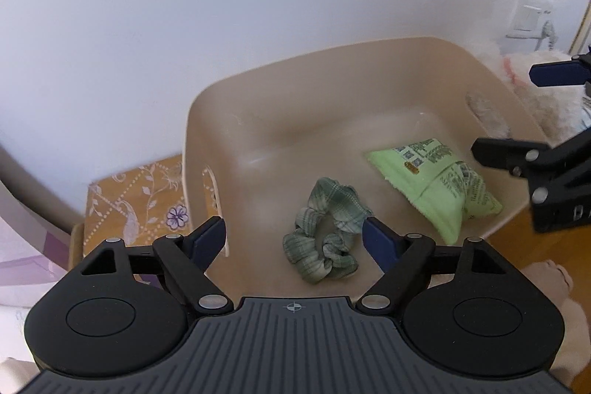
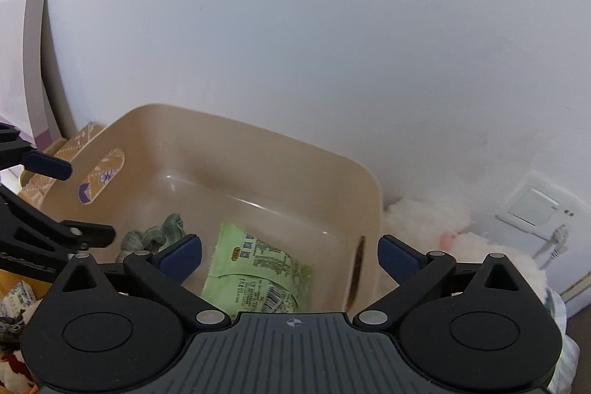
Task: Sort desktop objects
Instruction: 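Carry both items to the beige basket and open both tools to drop them, then grasp the beige knotted sock with the right tool while the left grasps the brown plush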
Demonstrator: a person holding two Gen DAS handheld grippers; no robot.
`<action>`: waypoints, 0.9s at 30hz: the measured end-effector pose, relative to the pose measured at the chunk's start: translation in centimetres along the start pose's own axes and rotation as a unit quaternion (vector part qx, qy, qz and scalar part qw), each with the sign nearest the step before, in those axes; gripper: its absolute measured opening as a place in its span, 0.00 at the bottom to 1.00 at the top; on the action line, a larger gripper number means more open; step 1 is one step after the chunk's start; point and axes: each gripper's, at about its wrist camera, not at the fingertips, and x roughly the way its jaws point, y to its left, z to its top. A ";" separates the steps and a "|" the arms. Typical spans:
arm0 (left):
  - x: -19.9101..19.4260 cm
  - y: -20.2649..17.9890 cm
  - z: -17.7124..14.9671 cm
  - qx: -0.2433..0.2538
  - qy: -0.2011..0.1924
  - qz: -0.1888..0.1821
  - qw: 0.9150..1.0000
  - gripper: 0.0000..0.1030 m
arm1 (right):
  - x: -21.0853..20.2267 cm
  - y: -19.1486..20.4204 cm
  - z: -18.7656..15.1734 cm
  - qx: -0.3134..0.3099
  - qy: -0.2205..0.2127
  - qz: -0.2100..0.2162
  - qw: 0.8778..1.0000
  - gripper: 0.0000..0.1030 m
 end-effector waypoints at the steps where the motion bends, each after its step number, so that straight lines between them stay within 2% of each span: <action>1: -0.7 -0.2 0.0 0.004 -0.004 -0.001 1.000 0.80 | -0.6 -0.2 -0.1 0.002 -0.002 -0.001 1.000 1.00; 8: -5.0 0.5 -0.9 0.021 -0.025 -0.016 0.999 0.80 | -4.2 -1.0 -1.3 -0.003 -0.009 -0.012 1.000 1.00; 13: -7.5 1.3 -2.7 0.030 -0.019 -0.038 0.999 0.80 | -6.2 -1.1 -3.6 -0.014 -0.006 -0.006 1.000 1.00; 16: -8.6 1.5 -4.5 0.045 -0.012 -0.037 0.998 0.81 | -7.1 -1.3 -5.3 -0.016 0.003 -0.004 1.000 1.00; 27: -7.9 2.4 -10.8 0.055 0.029 -0.034 0.997 0.80 | -8.2 -1.8 -12.4 0.019 0.045 -0.004 0.999 1.00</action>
